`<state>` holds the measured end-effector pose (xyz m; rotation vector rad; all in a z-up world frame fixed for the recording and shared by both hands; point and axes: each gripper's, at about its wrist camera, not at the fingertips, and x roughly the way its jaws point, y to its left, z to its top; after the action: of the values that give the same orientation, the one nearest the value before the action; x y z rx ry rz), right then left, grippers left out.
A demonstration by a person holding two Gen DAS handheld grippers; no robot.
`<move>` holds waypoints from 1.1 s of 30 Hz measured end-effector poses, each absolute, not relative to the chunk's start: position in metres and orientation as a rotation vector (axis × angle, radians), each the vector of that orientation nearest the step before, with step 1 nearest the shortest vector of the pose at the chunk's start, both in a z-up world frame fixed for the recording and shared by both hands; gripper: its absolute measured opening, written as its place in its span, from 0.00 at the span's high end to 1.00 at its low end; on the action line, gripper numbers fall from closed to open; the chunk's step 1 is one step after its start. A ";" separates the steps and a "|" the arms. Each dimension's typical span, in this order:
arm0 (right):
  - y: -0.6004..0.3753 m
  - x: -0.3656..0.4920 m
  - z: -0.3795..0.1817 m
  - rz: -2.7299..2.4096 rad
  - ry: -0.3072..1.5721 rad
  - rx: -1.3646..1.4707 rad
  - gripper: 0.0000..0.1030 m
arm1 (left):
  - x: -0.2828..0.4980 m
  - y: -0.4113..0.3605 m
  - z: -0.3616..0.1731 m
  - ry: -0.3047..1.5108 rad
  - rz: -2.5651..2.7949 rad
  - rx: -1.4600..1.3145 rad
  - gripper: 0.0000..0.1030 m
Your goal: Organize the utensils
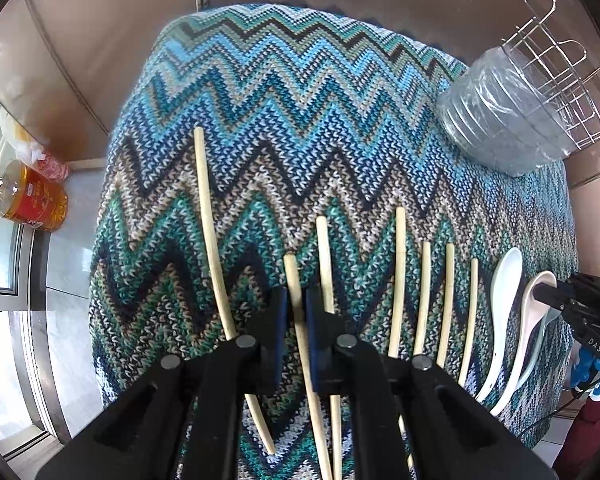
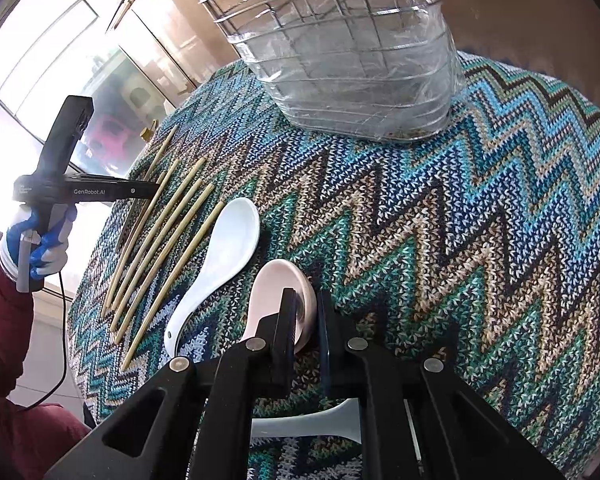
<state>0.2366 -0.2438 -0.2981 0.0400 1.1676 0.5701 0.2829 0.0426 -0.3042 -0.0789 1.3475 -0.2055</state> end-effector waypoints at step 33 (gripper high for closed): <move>-0.226 0.157 -0.118 0.311 0.664 -0.093 0.92 | 0.170 0.045 -0.091 0.655 -0.287 -0.181 0.94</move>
<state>0.1574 -0.2256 -0.1177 -0.0927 0.6637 0.3110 0.1698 0.0448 -0.0913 -0.1807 0.6551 -0.2869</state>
